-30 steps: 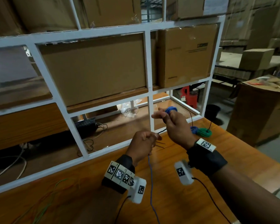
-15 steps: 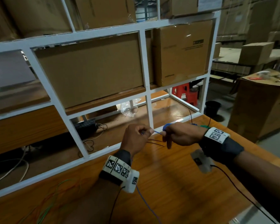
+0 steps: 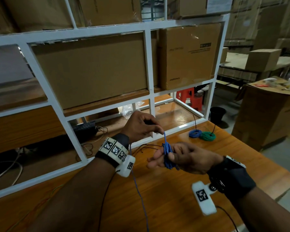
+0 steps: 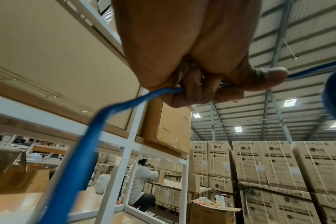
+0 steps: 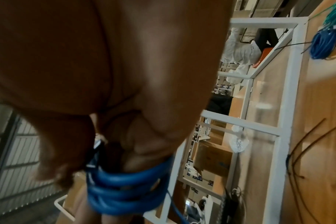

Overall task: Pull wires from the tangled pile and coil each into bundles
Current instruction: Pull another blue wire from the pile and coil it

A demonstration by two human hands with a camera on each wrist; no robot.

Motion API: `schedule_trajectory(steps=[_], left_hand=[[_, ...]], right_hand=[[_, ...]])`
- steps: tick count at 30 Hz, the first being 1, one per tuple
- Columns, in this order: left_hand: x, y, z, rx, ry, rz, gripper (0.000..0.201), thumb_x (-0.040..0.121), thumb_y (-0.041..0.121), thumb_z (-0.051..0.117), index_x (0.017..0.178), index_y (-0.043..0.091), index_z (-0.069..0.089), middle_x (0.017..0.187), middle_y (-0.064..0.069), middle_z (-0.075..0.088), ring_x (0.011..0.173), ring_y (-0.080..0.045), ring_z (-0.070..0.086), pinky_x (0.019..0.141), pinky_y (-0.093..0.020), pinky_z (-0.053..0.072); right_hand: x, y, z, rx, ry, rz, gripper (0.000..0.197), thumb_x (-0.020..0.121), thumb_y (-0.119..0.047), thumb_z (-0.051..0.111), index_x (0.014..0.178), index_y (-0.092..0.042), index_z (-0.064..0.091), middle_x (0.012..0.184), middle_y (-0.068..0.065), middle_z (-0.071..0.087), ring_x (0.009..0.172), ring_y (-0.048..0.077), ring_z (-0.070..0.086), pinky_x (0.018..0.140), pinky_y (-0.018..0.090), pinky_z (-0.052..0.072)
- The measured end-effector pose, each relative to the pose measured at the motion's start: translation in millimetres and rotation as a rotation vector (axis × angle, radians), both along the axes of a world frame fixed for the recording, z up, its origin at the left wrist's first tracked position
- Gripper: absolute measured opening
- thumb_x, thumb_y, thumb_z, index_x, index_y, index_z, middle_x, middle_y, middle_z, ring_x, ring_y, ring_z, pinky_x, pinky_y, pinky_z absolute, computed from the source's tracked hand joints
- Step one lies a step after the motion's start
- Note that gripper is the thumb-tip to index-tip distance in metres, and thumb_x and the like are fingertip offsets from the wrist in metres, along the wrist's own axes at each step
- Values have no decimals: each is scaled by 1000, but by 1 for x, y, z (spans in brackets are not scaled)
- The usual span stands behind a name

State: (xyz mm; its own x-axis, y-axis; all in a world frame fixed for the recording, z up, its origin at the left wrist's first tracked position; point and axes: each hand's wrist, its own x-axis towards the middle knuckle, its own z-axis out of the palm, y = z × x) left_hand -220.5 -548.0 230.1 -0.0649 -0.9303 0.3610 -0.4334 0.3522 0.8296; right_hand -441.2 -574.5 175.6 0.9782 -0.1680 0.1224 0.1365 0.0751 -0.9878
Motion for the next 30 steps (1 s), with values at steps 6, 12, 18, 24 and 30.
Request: schedule_trajectory(steps=[6,12,18,24,30], left_hand=[[-1,-11,-11,-13,86,39,13,80,8,79,85,-3,76,80,-18,74,69,-19,68,65,-26,55],[-19,-1,-64,34,406,103,15,95,1,60,90,-3,73,69,-18,66,56,-26,59,51,-35,49],[-35,11,-91,150,375,198,25,102,16,54,99,3,75,58,-7,52,45,-11,38,43,-21,31],[-22,33,-104,255,344,263,35,100,37,56,90,12,78,58,-1,52,48,-10,41,44,-20,33],[10,32,-75,50,91,426,14,93,25,68,84,25,79,70,15,71,64,3,63,62,-14,48]], right_hand=[[-1,0,16,231,-157,58,31,103,-13,56,130,3,58,133,24,64,133,33,57,117,40,42],[5,7,44,404,-410,-173,34,102,-14,55,131,3,56,131,22,67,118,26,69,95,29,57],[27,-8,56,358,-521,-627,35,113,-20,27,133,-7,51,134,10,69,133,19,59,111,25,47],[20,-53,69,-414,-171,-1227,20,109,-24,48,106,-28,68,119,-4,74,115,14,67,106,43,52],[12,-66,50,-864,302,-1152,19,105,-10,49,119,-18,60,122,-9,64,101,-2,57,80,10,41]])
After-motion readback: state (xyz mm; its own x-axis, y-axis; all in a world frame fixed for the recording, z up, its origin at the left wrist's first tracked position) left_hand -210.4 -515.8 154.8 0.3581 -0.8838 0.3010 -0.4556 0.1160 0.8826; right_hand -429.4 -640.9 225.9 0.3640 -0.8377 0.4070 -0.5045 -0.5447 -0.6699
